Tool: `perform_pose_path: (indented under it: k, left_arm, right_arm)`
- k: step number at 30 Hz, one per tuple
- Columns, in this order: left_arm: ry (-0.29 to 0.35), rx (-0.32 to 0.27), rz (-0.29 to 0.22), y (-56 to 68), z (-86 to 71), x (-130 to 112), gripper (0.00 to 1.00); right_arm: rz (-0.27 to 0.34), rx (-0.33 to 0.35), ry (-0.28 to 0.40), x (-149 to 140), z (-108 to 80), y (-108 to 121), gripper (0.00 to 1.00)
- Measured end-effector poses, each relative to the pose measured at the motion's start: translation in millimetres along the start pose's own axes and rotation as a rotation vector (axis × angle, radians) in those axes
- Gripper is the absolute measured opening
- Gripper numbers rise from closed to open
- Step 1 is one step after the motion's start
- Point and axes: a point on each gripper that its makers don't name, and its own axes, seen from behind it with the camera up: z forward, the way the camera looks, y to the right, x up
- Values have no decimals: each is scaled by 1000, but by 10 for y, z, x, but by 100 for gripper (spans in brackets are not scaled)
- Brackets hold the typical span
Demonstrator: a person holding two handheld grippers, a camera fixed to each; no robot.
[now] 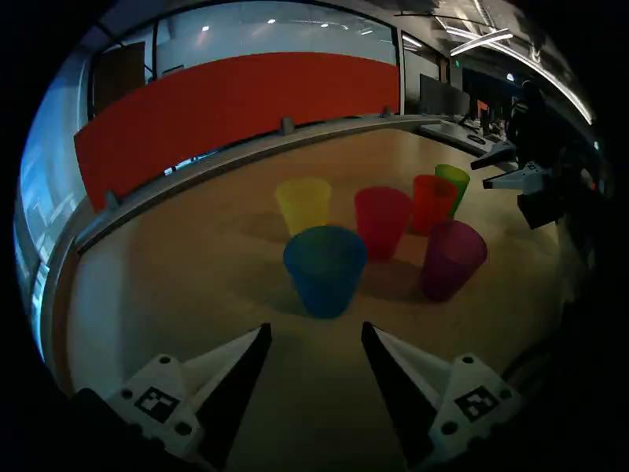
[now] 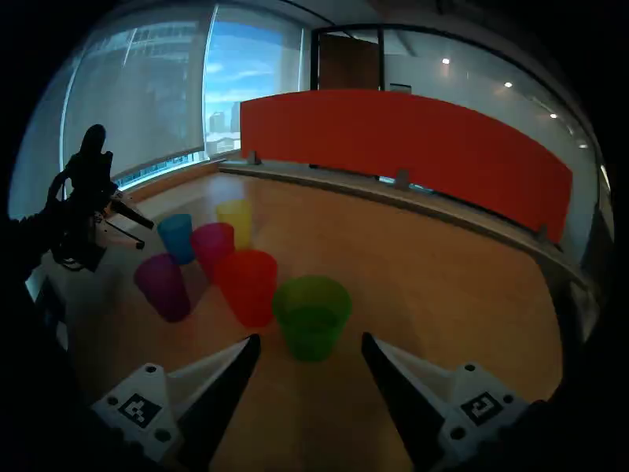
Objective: Pour water
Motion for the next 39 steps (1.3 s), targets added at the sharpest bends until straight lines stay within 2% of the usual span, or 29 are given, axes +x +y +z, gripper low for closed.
perform_pose_path:
  k: [9, 14, 24, 30, 33, 39]
  left_arm:
    - [108, 95, -11, -78, -220, 154, 85]
    - [172, 178, -18, -226, -329, 240, 85]
    - [321, 298, -120, -523, -607, 439, 85]
    - [380, 381, -134, -667, -726, 531, 85]
    - [411, 418, -146, -707, -779, 577, 85]
    - [470, 450, -189, -693, -817, 656, 85]
  right_arm:
    - [2, -83, 66, 88, -177, 27, 99]
    - [30, -155, 113, 183, -242, 131, 99]
    - [93, -268, 251, 528, -353, 335, 99]
    - [130, -331, 306, 632, -371, 459, 100]
    - [150, -370, 342, 691, -399, 525, 99]
    - [167, -449, 421, 783, -468, 629, 99]
